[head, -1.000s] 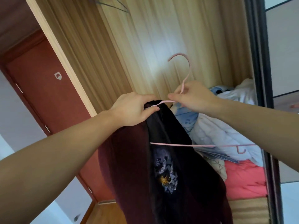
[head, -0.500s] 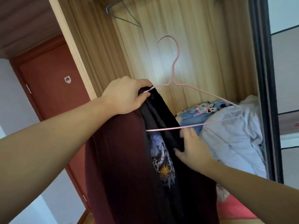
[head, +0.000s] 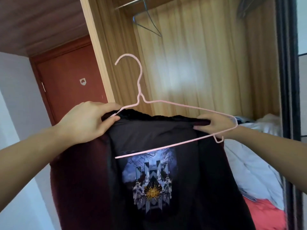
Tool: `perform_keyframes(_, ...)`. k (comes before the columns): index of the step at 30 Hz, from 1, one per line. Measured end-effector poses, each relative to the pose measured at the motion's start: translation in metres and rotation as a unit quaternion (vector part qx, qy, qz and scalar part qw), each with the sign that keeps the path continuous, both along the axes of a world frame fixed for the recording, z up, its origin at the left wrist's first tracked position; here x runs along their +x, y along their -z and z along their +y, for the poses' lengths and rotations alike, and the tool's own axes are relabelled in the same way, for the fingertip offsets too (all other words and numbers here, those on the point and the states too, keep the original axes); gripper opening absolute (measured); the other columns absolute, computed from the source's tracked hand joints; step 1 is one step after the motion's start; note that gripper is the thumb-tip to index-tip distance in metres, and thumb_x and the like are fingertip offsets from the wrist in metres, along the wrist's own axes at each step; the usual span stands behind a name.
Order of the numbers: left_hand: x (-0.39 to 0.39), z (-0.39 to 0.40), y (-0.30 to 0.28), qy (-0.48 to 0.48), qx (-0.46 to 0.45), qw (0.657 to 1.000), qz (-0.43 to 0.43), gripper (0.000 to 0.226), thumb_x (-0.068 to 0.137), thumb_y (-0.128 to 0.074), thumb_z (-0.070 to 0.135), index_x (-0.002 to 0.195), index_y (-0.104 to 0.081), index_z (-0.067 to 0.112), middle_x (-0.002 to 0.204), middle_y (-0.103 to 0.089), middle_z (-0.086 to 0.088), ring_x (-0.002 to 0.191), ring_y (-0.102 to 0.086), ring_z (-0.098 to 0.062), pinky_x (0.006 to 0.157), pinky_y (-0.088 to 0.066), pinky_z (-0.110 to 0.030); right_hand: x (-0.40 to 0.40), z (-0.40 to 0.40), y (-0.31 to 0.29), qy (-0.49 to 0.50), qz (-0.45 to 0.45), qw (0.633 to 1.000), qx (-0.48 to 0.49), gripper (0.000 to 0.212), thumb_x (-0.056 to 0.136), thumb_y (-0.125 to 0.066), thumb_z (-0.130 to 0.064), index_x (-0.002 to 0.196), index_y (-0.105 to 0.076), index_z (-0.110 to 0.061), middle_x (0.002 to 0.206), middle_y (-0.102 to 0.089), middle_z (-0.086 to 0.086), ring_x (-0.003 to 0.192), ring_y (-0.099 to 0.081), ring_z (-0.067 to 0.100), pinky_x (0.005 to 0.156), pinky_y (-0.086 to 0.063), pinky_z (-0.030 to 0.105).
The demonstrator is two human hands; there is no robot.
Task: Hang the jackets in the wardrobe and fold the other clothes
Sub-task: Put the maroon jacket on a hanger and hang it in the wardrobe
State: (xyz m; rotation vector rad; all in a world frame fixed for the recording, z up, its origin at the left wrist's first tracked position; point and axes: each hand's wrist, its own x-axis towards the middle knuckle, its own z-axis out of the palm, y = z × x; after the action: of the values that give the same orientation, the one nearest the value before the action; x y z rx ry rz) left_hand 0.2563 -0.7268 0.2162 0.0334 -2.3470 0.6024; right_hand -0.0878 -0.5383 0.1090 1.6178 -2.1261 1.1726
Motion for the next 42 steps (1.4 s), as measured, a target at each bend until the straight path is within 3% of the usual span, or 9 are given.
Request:
perform_keyframes(5,0.010,-0.009,0.014,-0.004,-0.016,1.000,-0.009,0.032,0.090,-0.040,0.049,0.114,-0.058,0.039,0.088,-0.072,0.006,0.076,-0.069,-0.025,0.061,-0.056,-0.038,0.007,0.020,-0.031,-0.012,0.077,0.994,0.073,0.021,0.086,-0.070,-0.027,0.079,-0.063,-0.046,0.073,-0.068,-0.014,0.070,-0.061,-0.001,0.062,-0.043,0.015)
perform_keyframes(9,0.002,-0.018,0.025,-0.033,-0.051,0.998,0.027,0.032,0.089,-0.036,0.048,0.114,-0.054,0.040,0.077,-0.068,0.004,0.066,-0.068,-0.033,0.052,-0.054,-0.037,0.008,0.024,-0.042,0.032,0.148,0.982,0.116,0.005,0.088,-0.066,-0.019,0.090,-0.071,-0.020,0.078,-0.069,-0.004,0.074,-0.063,0.013,0.068,-0.050,0.034)
perform_keyframes(17,-0.014,-0.021,0.032,-0.100,-0.104,0.989,0.038,0.031,0.092,-0.039,0.043,0.113,-0.061,0.034,0.076,-0.068,-0.003,0.052,-0.064,-0.038,0.045,-0.050,-0.036,0.024,0.045,-0.048,0.186,0.288,0.887,0.310,0.030,0.084,-0.054,-0.025,0.113,-0.057,-0.032,0.104,-0.054,-0.009,0.095,-0.056,0.015,0.064,-0.048,0.031)
perform_keyframes(21,-0.024,0.000,0.036,-0.161,-0.069,0.984,0.014,0.030,0.096,-0.047,0.037,0.123,-0.059,0.035,0.093,-0.067,-0.003,0.076,-0.068,-0.039,0.059,-0.050,-0.037,0.046,0.034,-0.051,0.270,0.315,0.855,0.312,0.020,0.079,-0.052,-0.026,0.096,-0.061,-0.023,0.100,-0.060,-0.003,0.088,-0.061,0.023,0.059,-0.047,0.029)
perform_keyframes(26,-0.043,0.030,0.036,-0.188,-0.039,0.981,-0.008,0.033,0.099,-0.037,0.038,0.129,-0.049,0.043,0.101,-0.064,0.003,0.092,-0.065,-0.032,0.064,-0.045,-0.034,0.080,0.002,-0.060,0.259,0.250,0.898,0.253,0.014,0.075,-0.051,-0.013,0.083,-0.061,-0.010,0.088,-0.062,0.008,0.075,-0.059,0.030,0.053,-0.039,0.026)
perform_keyframes(32,-0.041,0.023,0.043,-0.107,0.097,0.989,0.024,0.028,0.095,-0.049,0.035,0.120,-0.057,0.044,0.099,-0.067,0.008,0.091,-0.063,-0.024,0.070,-0.049,-0.034,0.109,-0.007,-0.075,0.152,0.182,0.951,0.196,0.013,0.070,-0.056,-0.012,0.083,-0.060,-0.011,0.077,-0.065,0.010,0.070,-0.063,0.030,0.057,-0.053,0.036)
perform_keyframes(38,-0.038,0.008,0.052,-0.019,0.176,0.982,0.064,0.028,0.092,-0.060,0.028,0.117,-0.064,0.041,0.097,-0.071,0.011,0.073,-0.056,-0.015,0.073,-0.051,-0.036,0.116,0.007,-0.078,0.132,0.148,0.935,0.295,0.020,0.080,-0.061,-0.031,0.095,-0.055,-0.019,0.089,-0.063,0.002,0.081,-0.061,0.022,0.071,-0.049,0.036)
perform_keyframes(40,-0.042,0.005,0.054,-0.005,0.171,0.983,0.063,0.027,0.092,-0.060,0.028,0.115,-0.064,0.041,0.095,-0.070,0.010,0.066,-0.048,-0.009,0.071,-0.052,-0.037,0.111,0.006,-0.082,0.122,0.133,0.936,0.301,0.013,0.081,-0.061,-0.031,0.086,-0.056,-0.021,0.087,-0.062,-0.001,0.081,-0.059,0.020,0.070,-0.046,0.032)
perform_keyframes(42,-0.047,0.001,0.055,0.000,0.169,0.984,0.059,0.026,0.093,-0.059,0.029,0.114,-0.063,0.043,0.094,-0.069,0.009,0.063,-0.047,-0.008,0.069,-0.053,-0.038,0.107,0.003,-0.084,0.091,0.102,0.951,0.279,0.014,0.083,-0.064,-0.030,0.094,-0.060,-0.023,0.092,-0.060,-0.008,0.088,-0.057,0.015,0.076,-0.045,0.027)
